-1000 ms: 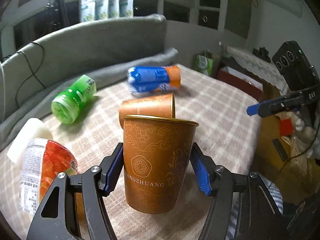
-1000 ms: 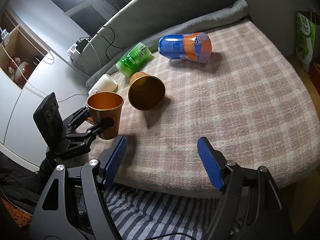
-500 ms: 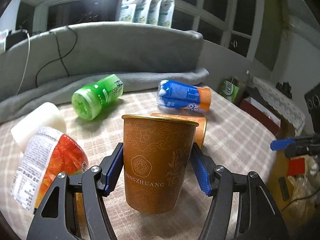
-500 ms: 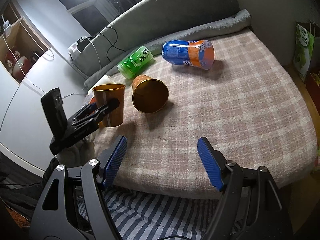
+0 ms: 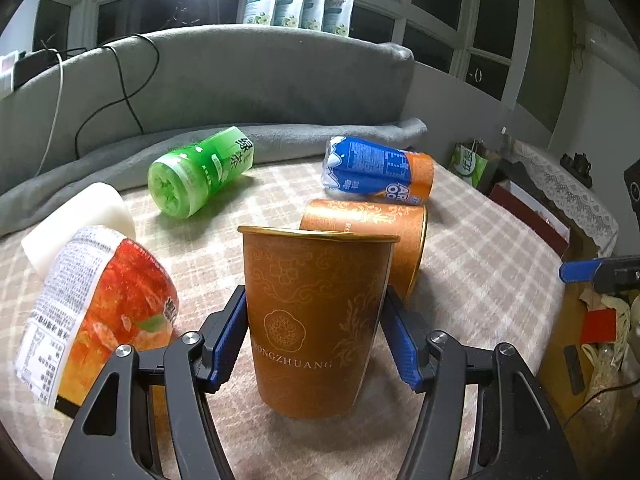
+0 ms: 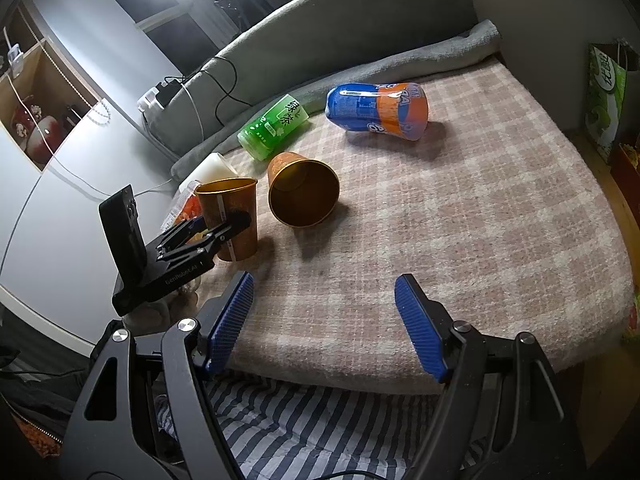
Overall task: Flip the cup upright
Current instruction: 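Lower the upright orange cup onto the tablecloth with the left gripper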
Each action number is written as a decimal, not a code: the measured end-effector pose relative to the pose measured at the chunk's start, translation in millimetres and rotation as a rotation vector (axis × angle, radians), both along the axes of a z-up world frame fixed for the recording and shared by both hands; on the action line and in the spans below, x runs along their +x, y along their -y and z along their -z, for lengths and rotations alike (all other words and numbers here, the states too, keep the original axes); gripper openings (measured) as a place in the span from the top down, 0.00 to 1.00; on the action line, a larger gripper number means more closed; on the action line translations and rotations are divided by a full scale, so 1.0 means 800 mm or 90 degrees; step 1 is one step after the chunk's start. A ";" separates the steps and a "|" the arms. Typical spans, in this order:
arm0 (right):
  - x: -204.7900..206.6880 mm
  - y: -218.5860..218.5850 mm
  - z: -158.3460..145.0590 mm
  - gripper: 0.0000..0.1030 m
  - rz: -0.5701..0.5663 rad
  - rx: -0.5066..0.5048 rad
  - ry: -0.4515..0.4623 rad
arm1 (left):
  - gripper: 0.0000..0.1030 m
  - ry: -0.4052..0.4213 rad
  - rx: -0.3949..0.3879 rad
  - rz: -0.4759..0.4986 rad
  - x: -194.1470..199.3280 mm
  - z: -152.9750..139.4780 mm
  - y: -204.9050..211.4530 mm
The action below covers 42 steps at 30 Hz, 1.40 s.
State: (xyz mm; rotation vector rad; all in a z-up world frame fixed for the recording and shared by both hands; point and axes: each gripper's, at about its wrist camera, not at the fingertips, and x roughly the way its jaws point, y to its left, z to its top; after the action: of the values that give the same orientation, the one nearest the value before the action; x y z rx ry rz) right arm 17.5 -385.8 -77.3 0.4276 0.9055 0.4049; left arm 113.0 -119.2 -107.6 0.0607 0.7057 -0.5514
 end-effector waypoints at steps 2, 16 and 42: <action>0.000 -0.002 -0.001 0.26 -0.002 0.000 0.001 | 0.39 0.000 0.002 0.000 -0.003 0.000 -0.001; -0.002 -0.020 -0.004 0.26 -0.021 0.000 0.008 | 0.39 0.007 0.015 0.003 -0.031 -0.002 -0.007; -0.016 -0.041 -0.012 0.26 -0.035 -0.003 0.028 | 0.22 -0.008 0.008 0.008 -0.057 -0.007 -0.014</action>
State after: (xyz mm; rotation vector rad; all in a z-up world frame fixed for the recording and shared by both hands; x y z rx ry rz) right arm 4.6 -353.3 -67.8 0.3882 0.8776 0.4604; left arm 67.3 -107.7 -102.0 0.0733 0.7211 -0.5604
